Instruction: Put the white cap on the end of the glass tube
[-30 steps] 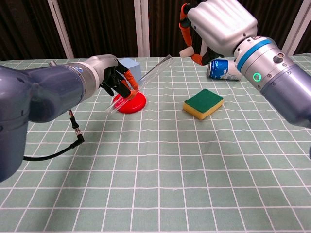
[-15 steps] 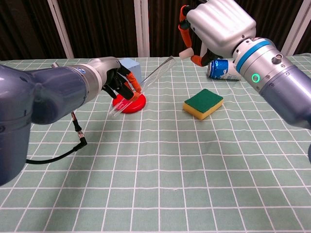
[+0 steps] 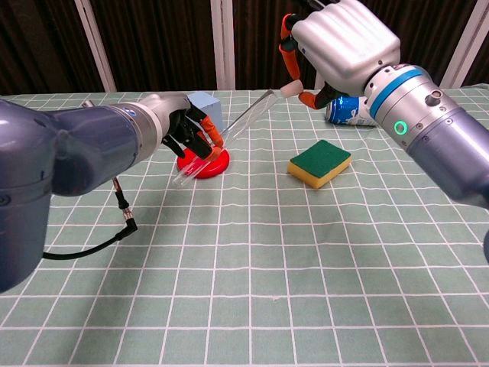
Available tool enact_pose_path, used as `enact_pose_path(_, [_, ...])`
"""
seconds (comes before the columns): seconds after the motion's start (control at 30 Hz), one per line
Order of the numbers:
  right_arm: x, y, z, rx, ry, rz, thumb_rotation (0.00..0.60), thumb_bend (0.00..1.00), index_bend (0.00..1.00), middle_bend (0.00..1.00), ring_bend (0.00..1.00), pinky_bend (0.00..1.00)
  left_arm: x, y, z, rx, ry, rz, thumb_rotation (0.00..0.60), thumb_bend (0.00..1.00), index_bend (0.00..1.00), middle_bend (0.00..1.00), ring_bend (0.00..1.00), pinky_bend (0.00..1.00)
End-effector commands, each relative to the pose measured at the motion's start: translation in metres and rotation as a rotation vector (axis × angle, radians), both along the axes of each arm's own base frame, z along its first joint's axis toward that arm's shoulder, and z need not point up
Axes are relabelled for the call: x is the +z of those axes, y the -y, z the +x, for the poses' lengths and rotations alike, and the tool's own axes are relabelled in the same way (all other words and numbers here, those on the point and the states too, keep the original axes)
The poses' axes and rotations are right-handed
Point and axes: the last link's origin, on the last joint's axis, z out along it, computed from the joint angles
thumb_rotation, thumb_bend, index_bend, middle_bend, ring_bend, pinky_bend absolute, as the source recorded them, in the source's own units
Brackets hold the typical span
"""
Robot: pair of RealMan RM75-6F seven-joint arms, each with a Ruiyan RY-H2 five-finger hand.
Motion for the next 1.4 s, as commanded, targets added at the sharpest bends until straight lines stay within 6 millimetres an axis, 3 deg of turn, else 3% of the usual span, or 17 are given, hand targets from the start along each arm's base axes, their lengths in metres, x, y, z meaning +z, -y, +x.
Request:
enact_pose_path(0.03, [-0.0007, -0.0001, 0.0002, 0.001, -0.002, 0.0, 0.6, 0.33, 0.65, 0.27, 0.05, 0.0, -0.0003, 0.0, 0.0003, 0.003, 0.004, -0.002, 0.6, 0.66, 0.52, 0.57, 0.22, 0.25])
enact_pose_path(1.4, [-0.0057, -0.0028, 0.0004, -0.002, 0.004, 0.012, 0.6, 0.33, 0.65, 0.27, 0.05, 0.0, -0.0059, 0.0004, 0.0065, 0.012, 0.038, -0.021, 0.6, 0.66, 0.52, 0.57, 0.22, 0.25])
